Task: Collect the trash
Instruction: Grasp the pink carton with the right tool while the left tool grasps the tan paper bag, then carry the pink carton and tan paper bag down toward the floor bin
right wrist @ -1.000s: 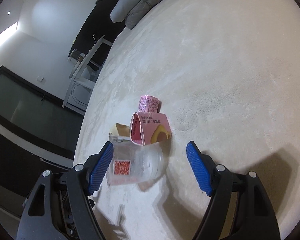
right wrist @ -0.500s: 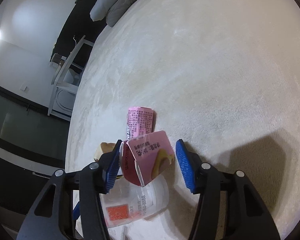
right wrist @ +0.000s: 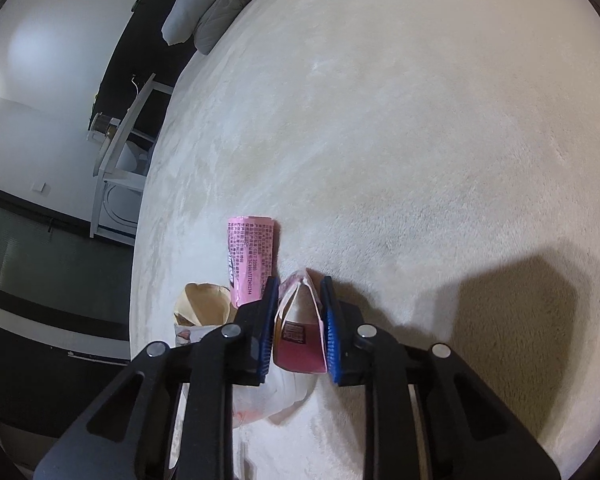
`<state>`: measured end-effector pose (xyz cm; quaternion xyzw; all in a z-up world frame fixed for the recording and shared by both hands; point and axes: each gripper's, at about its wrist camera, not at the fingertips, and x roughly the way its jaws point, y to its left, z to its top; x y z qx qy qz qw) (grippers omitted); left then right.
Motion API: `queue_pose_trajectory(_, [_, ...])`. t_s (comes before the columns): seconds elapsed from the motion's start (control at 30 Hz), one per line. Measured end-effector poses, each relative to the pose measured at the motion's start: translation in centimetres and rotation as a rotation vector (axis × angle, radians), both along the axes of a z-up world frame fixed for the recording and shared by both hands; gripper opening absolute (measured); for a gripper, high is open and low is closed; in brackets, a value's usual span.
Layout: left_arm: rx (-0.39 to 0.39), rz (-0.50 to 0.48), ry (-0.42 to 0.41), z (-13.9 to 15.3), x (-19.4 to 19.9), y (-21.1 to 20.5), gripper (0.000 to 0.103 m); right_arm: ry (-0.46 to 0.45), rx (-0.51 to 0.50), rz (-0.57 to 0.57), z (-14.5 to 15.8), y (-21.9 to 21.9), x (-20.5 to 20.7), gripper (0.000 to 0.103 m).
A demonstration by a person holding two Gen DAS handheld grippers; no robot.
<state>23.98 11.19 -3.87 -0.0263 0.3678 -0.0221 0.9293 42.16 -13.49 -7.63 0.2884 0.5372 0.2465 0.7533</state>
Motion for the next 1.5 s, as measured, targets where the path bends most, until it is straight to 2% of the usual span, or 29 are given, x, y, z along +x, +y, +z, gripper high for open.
queue_pose_trajectory(0.23, [-0.006,-0.022,-0.008,-0.1,1.3,-0.1,0.097,-0.053,-0.01,0.034,1.5,-0.5,-0.6,0.021])
queue_pose_trajectory(0.5, [-0.018,-0.047,0.006,-0.8,4.4,0.0,0.097,-0.134,-0.075,0.097,3.5,-1.1,-2.1,0.021])
queue_pose_trajectory(0.57, [0.002,-0.051,0.01,-1.0,5.1,0.0,0.097,-0.143,-0.087,0.11,3.7,-1.4,-2.4,0.021])
queue_pose_trajectory(0.87, [0.002,-0.12,0.054,-2.1,8.3,0.1,0.096,-0.153,-0.098,0.141,4.3,-2.8,-2.7,0.021])
queue_pose_trajectory(0.93, [0.003,-0.129,0.056,-2.1,8.7,0.1,0.089,-0.153,-0.097,0.144,4.3,-3.0,-2.7,0.021])
queue_pose_trajectory(1.0, [0.005,-0.135,0.074,-2.4,9.2,0.1,0.071,-0.155,-0.098,0.15,4.4,-3.2,-2.7,0.021])
queue_pose_trajectory(1.07, [0.004,-0.139,0.081,-2.6,9.5,0.2,0.068,-0.154,-0.098,0.153,4.4,-3.3,-2.7,0.021])
queue_pose_trajectory(1.1, [0.004,-0.139,0.081,-2.7,9.5,0.2,0.062,-0.153,-0.098,0.154,4.4,-3.3,-2.7,0.021])
queue_pose_trajectory(1.27, [0.005,-0.13,0.071,-2.5,9.5,0.3,0.049,-0.152,-0.099,0.158,4.4,-3.4,-2.8,0.021])
queue_pose_trajectory(1.5, [0.019,-0.108,0.048,-1.8,8.6,0.2,0.046,-0.153,-0.097,0.16,4.5,-3.7,-3.3,0.021])
